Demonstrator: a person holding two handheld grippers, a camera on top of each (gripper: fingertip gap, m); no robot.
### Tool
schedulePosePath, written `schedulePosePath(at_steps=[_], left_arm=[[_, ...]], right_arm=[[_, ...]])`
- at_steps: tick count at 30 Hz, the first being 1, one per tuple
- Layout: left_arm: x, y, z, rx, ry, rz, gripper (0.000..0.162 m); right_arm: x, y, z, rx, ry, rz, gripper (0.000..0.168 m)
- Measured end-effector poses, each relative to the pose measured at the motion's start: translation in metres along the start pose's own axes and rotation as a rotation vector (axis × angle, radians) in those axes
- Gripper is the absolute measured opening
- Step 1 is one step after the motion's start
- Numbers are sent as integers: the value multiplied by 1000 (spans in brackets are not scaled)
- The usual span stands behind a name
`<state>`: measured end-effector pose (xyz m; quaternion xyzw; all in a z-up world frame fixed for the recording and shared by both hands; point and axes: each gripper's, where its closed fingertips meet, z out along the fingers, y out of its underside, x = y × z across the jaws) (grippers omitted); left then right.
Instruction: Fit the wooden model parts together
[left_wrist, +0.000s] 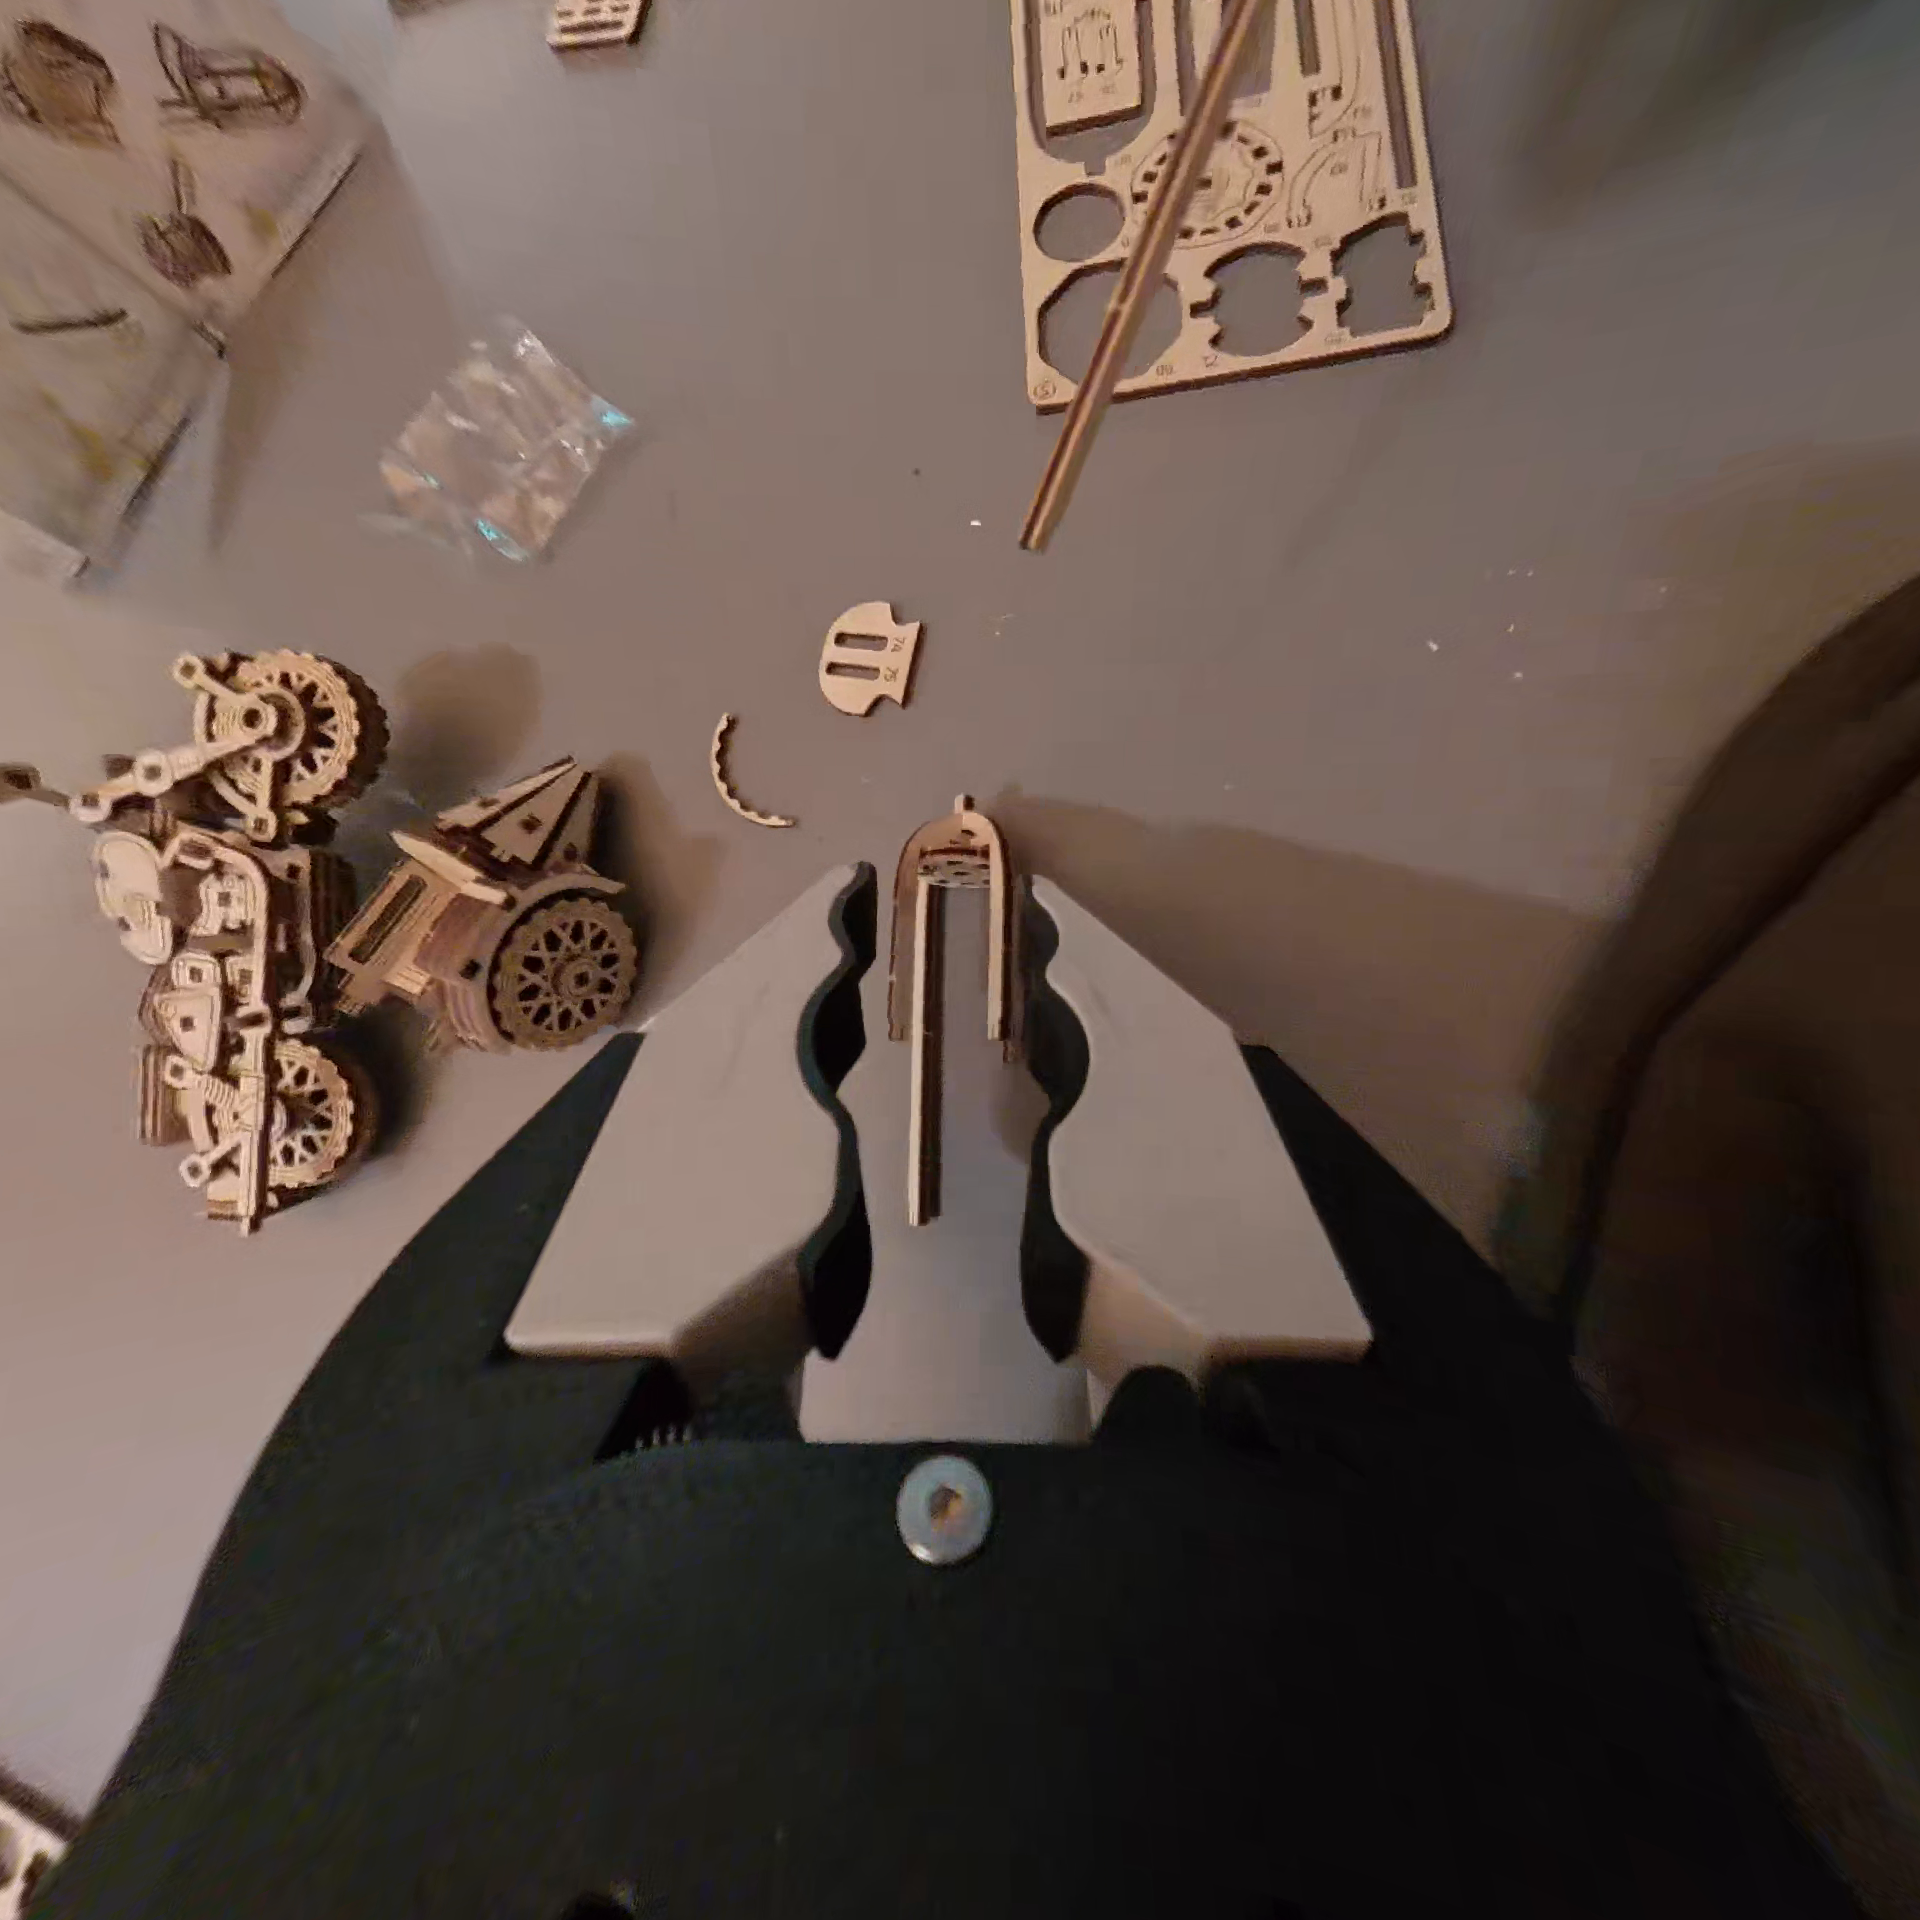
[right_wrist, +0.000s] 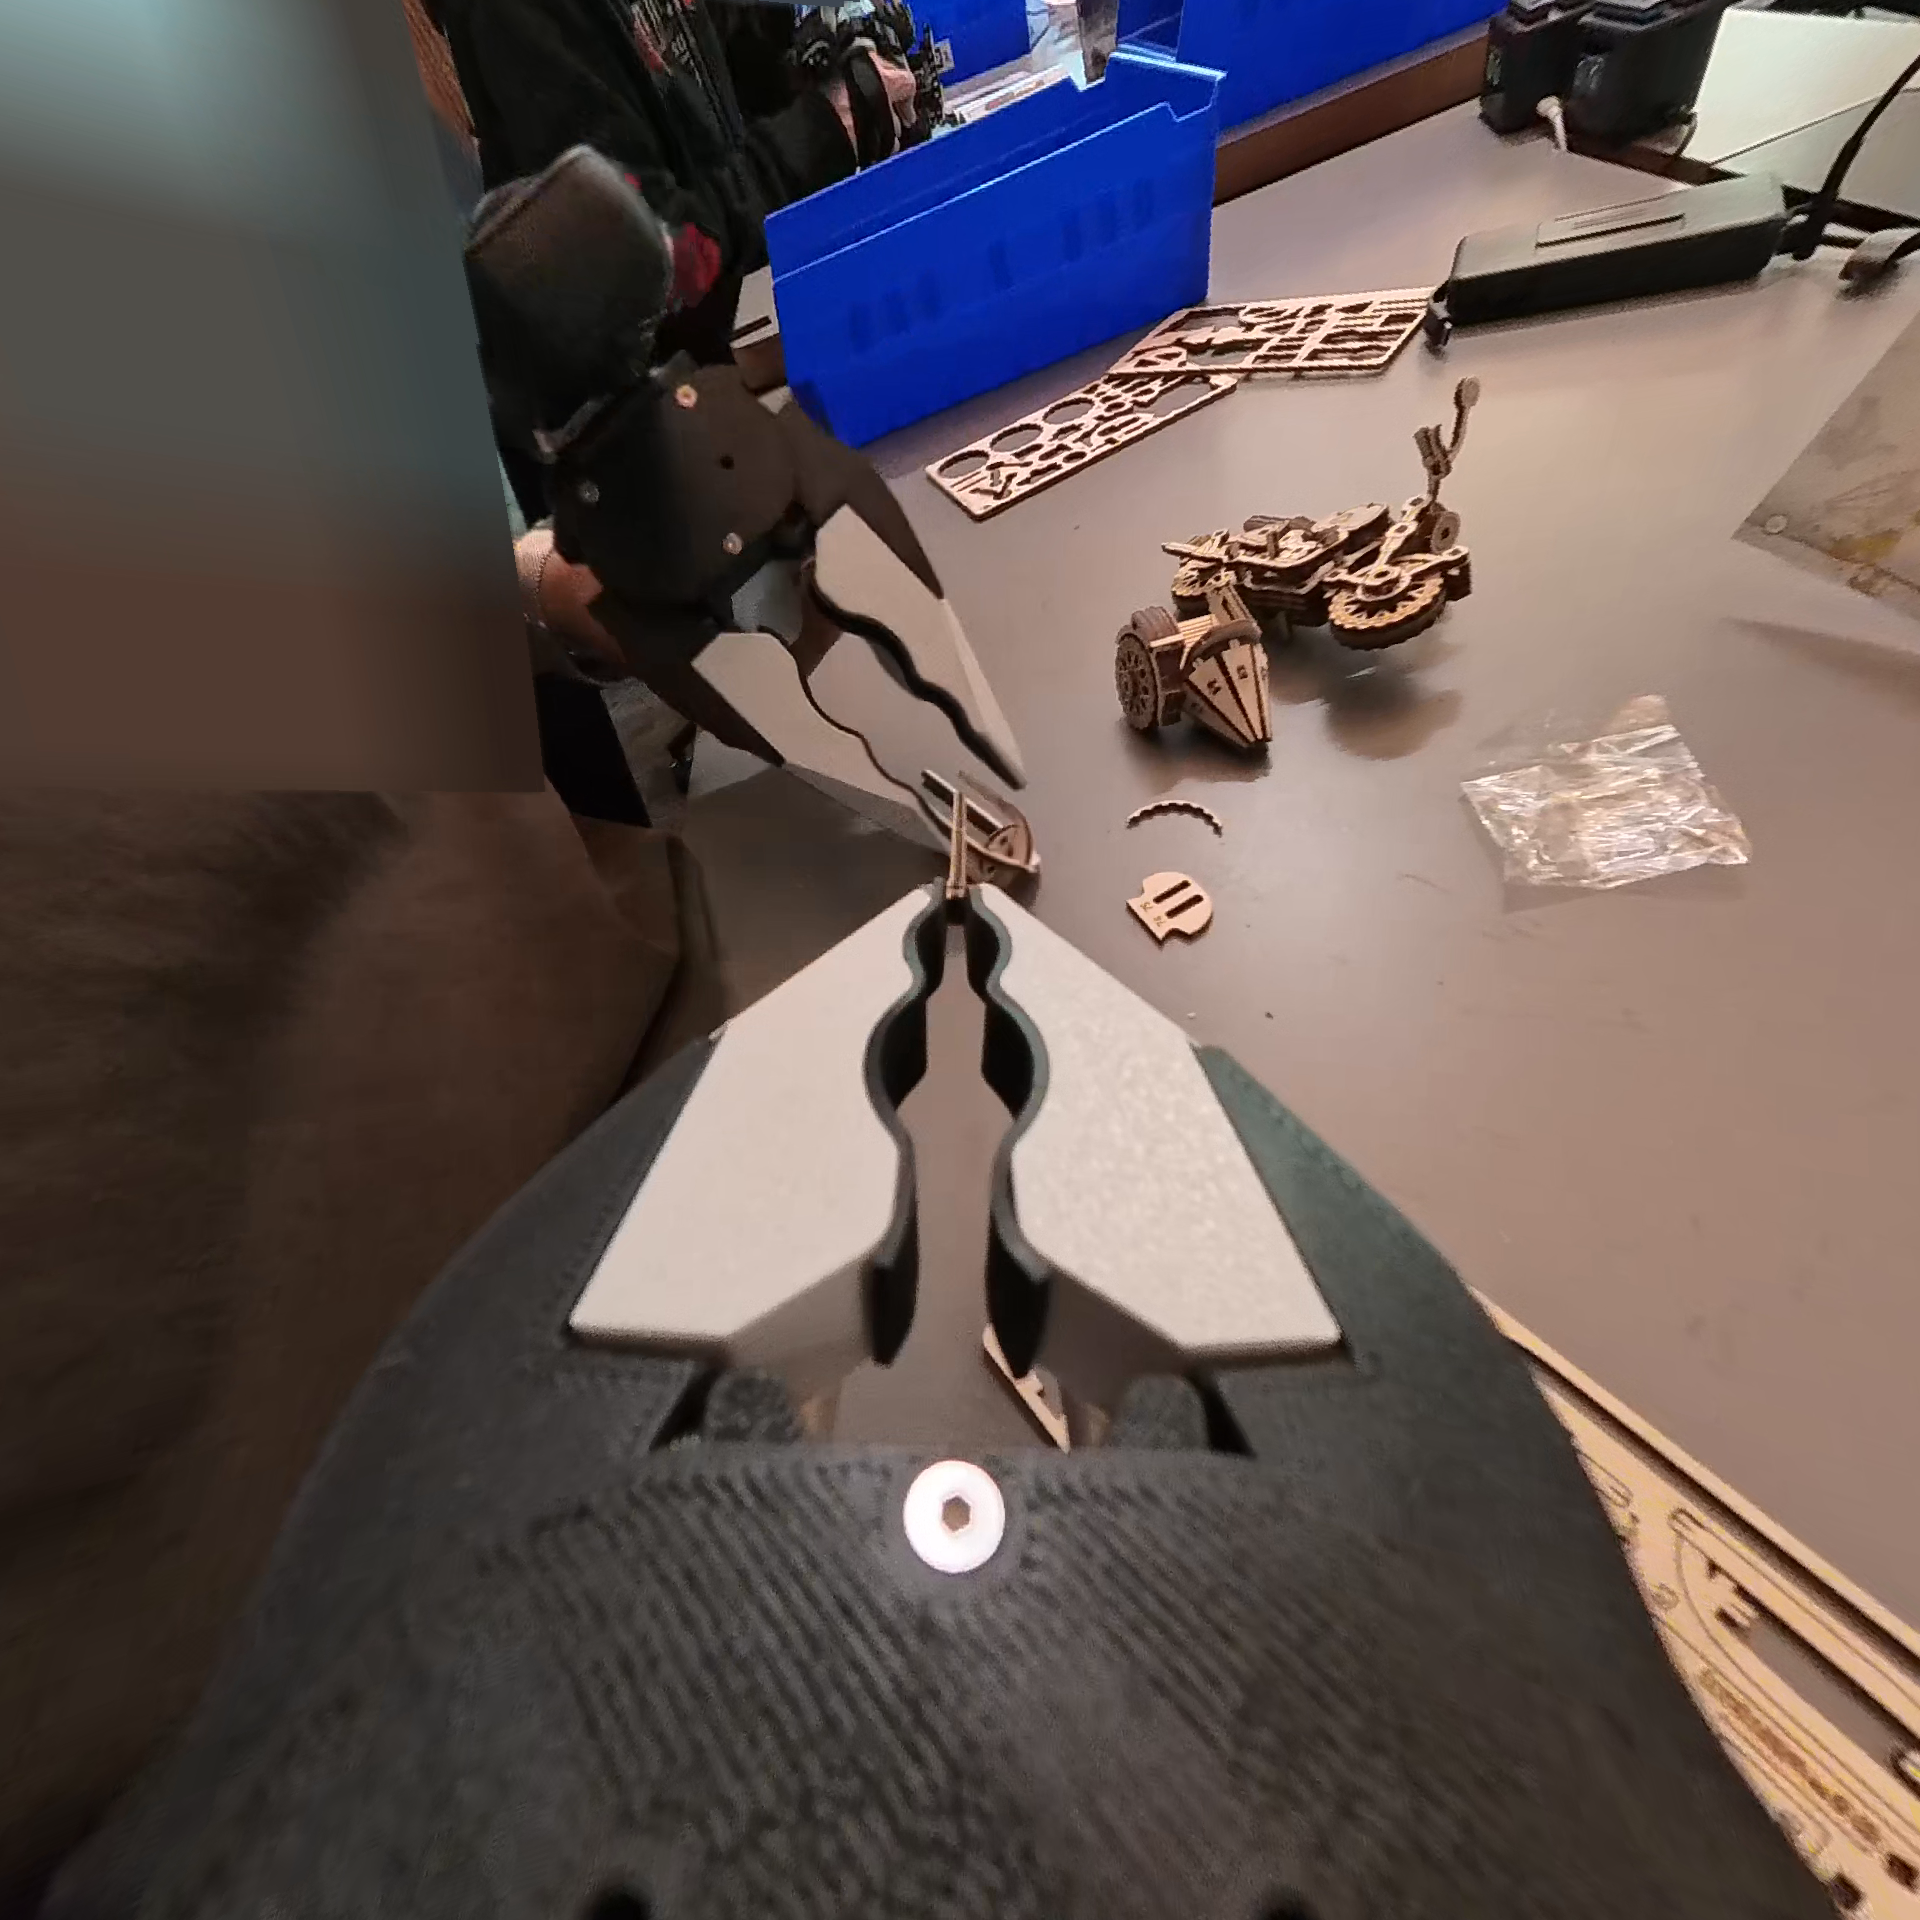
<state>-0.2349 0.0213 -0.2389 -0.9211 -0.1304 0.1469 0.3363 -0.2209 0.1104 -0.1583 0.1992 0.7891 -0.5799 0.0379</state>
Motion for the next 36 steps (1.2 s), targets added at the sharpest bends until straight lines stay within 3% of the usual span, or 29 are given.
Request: schedulePosePath(at_steps=[11, 15, 20, 25, 36], left_arm=[[-9, 0, -2, 40, 245, -269, 14], [-22, 6, -4, 57, 293, -384, 21], [-30, 8, -5, 68, 266, -386, 22], [-28, 11, -2, 44, 263, -366, 40], [-23, 14, 9, -63, 303, -409, 36]], right_arm=[[-1, -1, -2, 4, 3, -3, 1], [-1, -1, -2, 5, 2, -2, 1], [-1, -1, -1, 10, -5, 9, 1], [-1, -1, -1, 10, -10, 14, 1], [0, 0, -1, 4, -6, 15, 1]])
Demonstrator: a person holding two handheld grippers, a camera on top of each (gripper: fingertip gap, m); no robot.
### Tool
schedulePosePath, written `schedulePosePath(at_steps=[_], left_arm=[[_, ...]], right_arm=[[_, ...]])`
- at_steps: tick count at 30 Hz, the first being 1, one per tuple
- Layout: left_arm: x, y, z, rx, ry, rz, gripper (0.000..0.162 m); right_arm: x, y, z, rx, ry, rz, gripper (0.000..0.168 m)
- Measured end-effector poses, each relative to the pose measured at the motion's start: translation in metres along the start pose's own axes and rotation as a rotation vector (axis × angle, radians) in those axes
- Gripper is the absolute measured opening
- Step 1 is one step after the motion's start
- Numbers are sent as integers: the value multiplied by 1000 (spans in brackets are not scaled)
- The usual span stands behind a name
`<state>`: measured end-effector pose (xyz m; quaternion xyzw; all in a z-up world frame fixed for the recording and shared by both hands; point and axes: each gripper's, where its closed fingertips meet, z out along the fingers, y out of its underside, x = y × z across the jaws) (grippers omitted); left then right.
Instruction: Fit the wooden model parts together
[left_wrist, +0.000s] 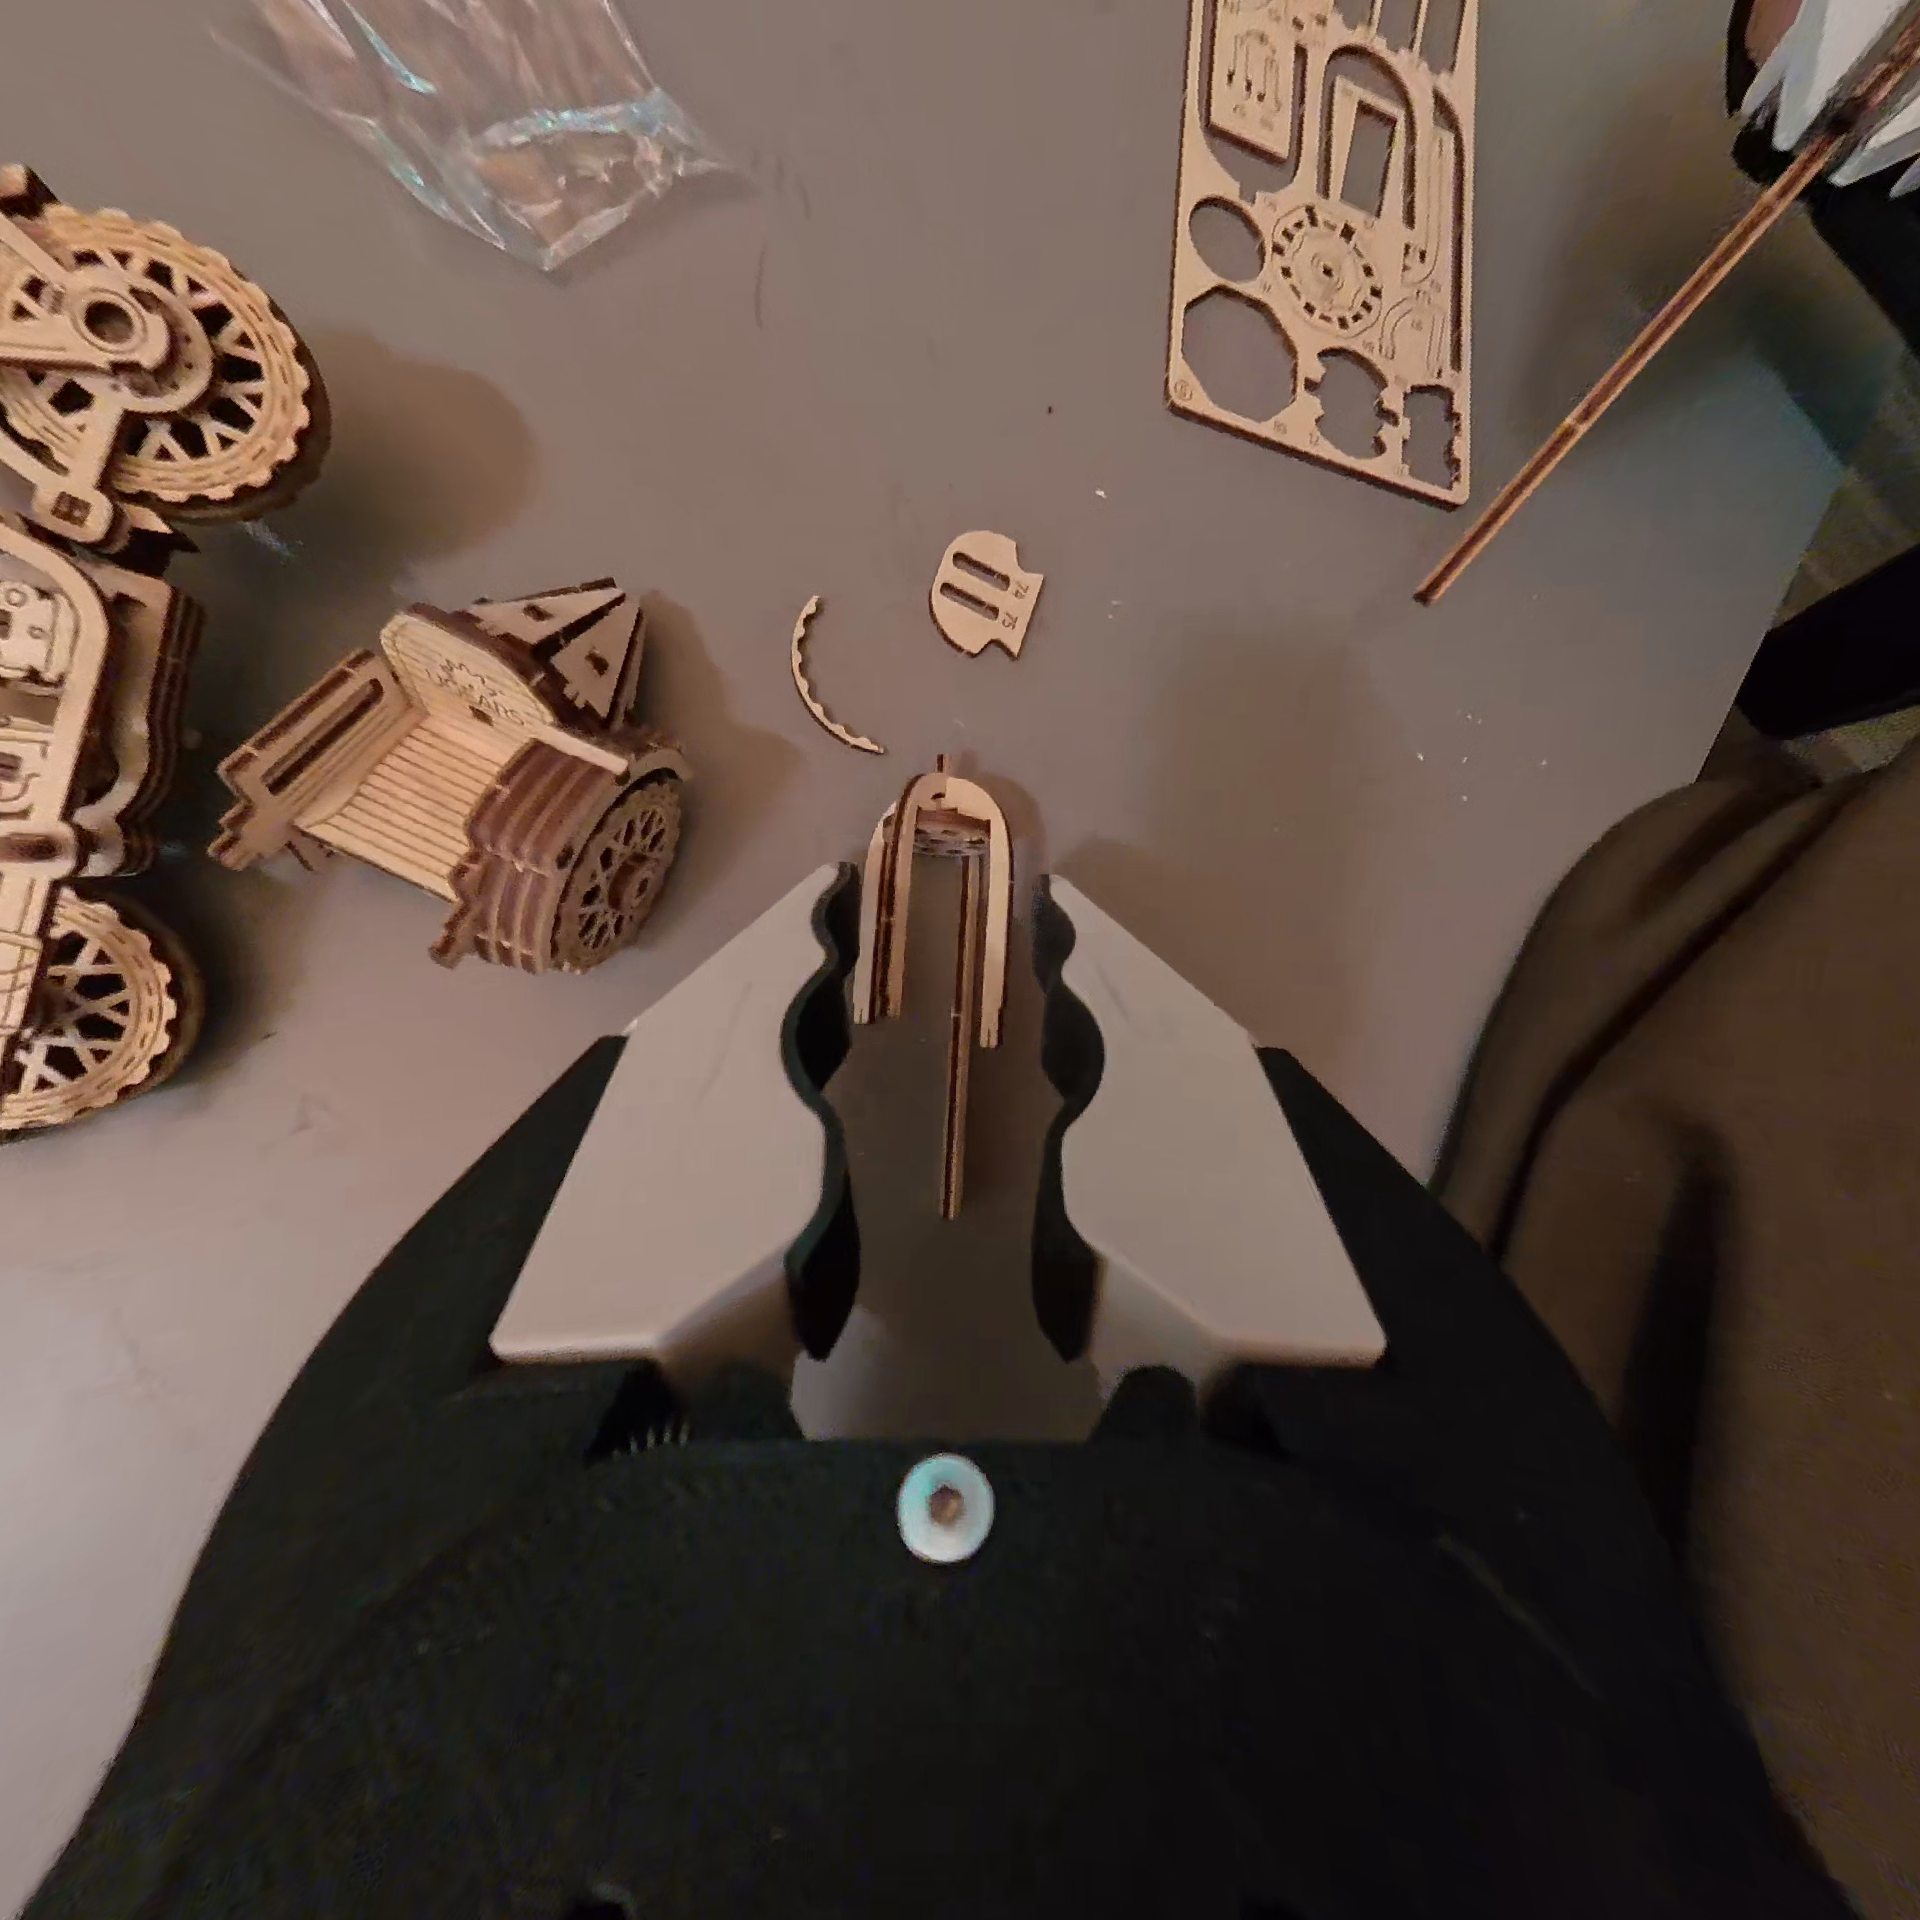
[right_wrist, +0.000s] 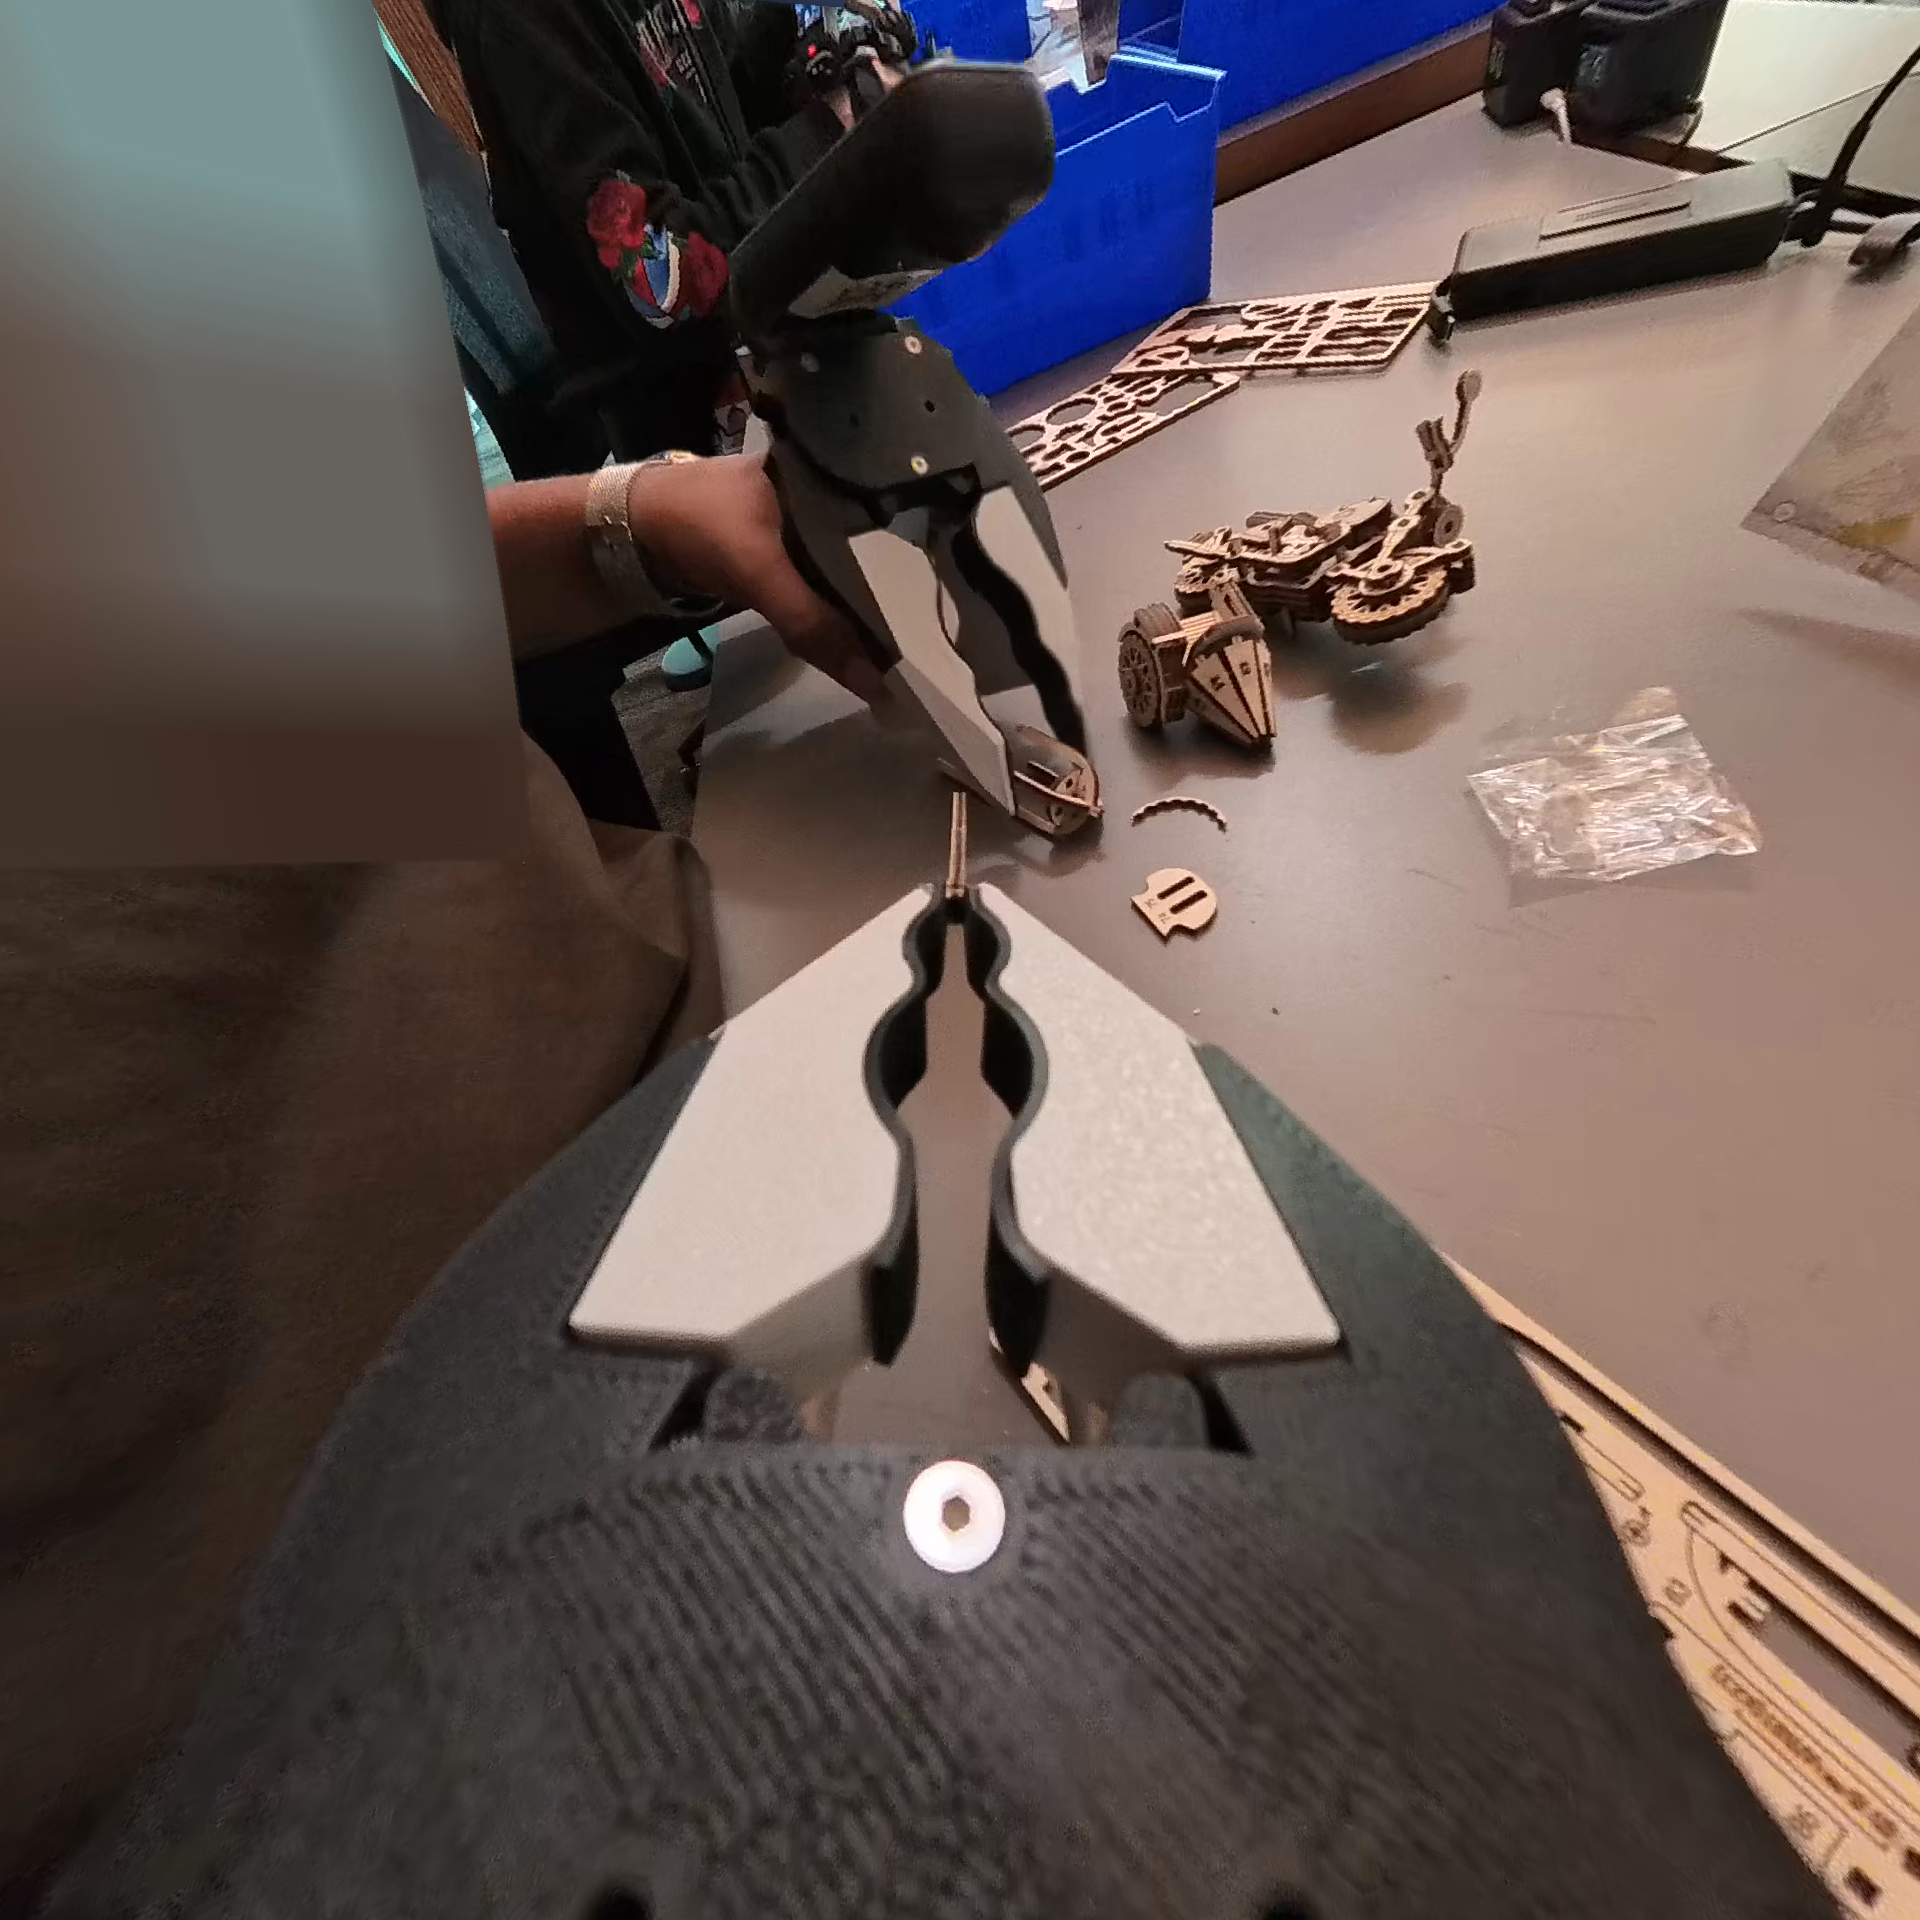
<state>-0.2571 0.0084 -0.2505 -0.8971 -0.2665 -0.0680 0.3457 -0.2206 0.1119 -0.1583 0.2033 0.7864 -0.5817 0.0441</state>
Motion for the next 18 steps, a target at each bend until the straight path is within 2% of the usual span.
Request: schedulePosePath(at_steps=[5, 11, 18], left_arm=[[6, 2, 0, 0, 10, 10, 29], [22, 5, -1, -27, -42, 173, 31], [22, 7, 0, -28, -96, 226, 29]], right_arm=[[1, 1, 0, -2, 1, 5, 1], [3, 2, 1, -7, 2, 8, 1], [1, 3, 2, -14, 2, 2, 1]])
